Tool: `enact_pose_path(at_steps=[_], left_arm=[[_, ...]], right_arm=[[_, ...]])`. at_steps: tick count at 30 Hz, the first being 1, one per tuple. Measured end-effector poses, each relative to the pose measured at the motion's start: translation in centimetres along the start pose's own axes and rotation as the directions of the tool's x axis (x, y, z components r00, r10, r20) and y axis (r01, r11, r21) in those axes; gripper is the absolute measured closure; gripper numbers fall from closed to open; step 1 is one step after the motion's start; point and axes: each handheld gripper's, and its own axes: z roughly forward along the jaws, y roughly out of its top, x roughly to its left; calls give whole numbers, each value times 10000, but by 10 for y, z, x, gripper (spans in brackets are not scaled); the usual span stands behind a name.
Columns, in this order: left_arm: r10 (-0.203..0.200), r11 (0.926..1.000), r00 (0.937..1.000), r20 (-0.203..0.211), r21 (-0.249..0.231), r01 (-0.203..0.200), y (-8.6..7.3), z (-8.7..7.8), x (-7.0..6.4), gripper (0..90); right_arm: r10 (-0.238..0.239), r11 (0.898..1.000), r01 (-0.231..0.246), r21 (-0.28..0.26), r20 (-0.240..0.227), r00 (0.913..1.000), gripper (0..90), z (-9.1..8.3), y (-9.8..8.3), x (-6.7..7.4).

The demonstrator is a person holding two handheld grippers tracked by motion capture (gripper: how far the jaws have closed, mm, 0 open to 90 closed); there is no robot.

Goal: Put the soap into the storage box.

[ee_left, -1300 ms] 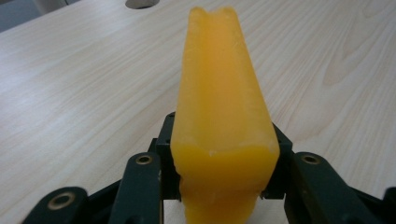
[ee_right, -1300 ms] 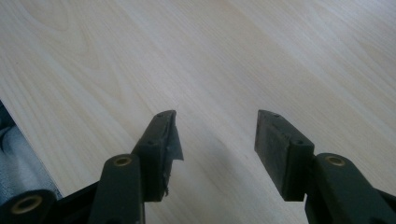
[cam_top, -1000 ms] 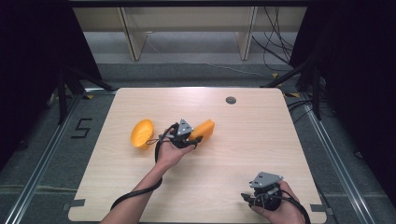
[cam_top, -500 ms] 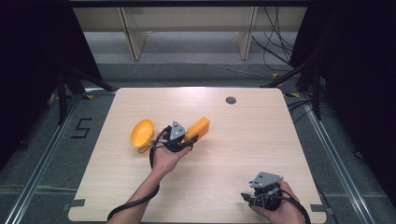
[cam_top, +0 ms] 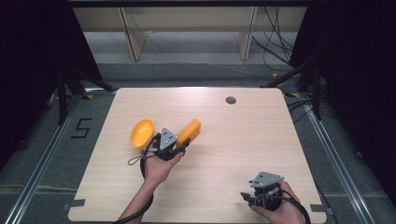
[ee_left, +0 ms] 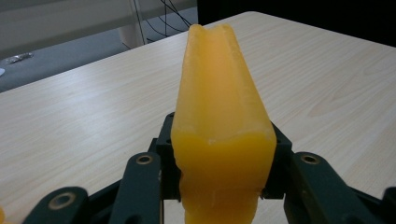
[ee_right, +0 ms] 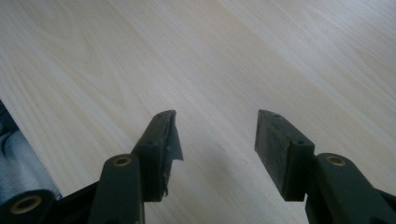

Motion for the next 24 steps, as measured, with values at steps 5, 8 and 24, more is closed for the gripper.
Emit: enact_pose_path(at_steps=[5,8,24], left_arm=[[-8,9999,9998,-206,-116,6,-1,-8,0,602],[-24,9997,9998,-201,-230,20,-2,-12,0,602],[-158,9987,9979,-635,-488,127,-5,-35,-1,602]], right_arm=[[25,10000,-25,3,-21,10000,486,0,0,0],[-62,10000,62,-52,0,10000,486,0,0,0],[44,10000,-44,-4,55,10000,486,-1,0,0]])
